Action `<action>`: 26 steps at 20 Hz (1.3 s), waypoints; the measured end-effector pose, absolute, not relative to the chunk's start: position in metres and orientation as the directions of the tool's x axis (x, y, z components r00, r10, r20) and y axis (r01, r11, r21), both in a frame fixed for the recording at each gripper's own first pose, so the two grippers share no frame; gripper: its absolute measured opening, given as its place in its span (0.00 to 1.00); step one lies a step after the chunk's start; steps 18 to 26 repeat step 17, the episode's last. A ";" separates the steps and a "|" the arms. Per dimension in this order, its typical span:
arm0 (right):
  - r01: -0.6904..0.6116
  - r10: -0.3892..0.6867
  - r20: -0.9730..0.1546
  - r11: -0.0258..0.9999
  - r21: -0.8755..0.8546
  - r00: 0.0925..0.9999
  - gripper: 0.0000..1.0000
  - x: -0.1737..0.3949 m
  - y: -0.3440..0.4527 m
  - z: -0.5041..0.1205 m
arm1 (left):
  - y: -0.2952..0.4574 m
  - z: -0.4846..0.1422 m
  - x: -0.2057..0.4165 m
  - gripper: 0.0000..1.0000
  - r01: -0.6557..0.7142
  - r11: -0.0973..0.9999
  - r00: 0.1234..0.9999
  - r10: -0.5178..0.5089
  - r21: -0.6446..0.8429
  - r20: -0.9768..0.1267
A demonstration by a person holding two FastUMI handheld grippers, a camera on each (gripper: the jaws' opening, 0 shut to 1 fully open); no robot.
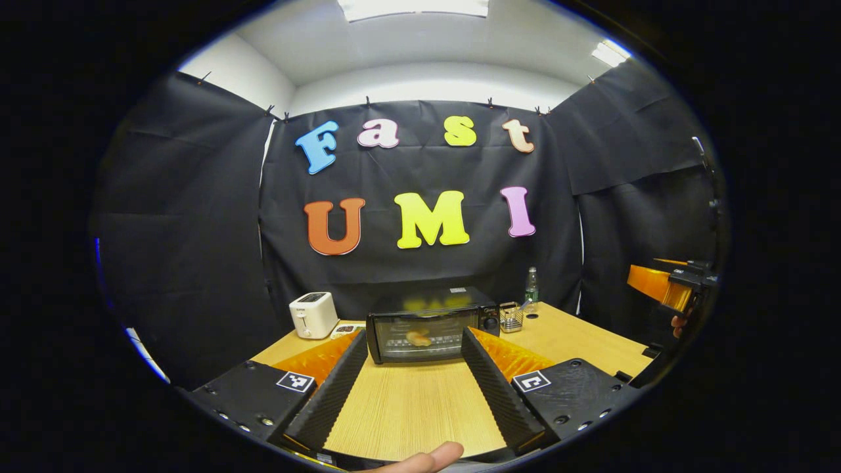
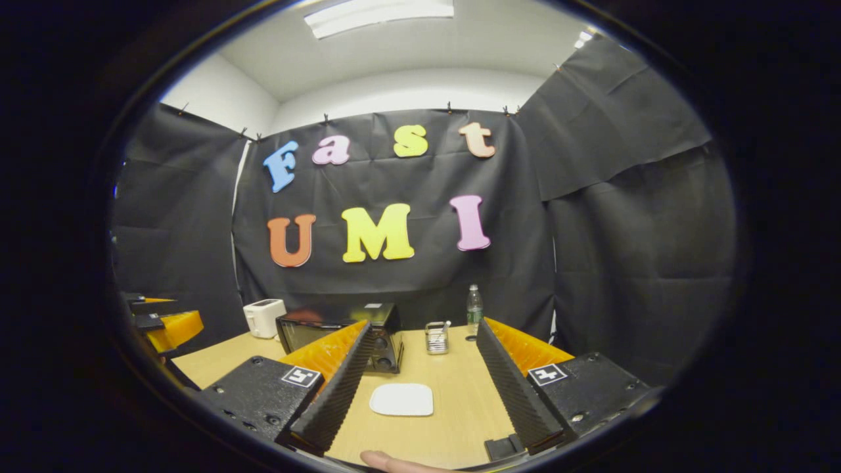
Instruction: Open the electric oven with the left hand, put the food in, and close the electric oven.
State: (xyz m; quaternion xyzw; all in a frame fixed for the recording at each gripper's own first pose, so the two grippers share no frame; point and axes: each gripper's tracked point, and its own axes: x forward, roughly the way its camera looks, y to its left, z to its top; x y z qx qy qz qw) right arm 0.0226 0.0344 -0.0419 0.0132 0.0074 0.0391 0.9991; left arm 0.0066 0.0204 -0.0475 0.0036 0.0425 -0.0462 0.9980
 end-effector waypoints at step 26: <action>-0.079 0.080 -0.021 0.996 0.033 0.997 0.96 0.018 0.028 -0.045 | 0.020 -0.031 0.006 0.94 0.074 0.996 0.997 -0.074 -0.050 -0.010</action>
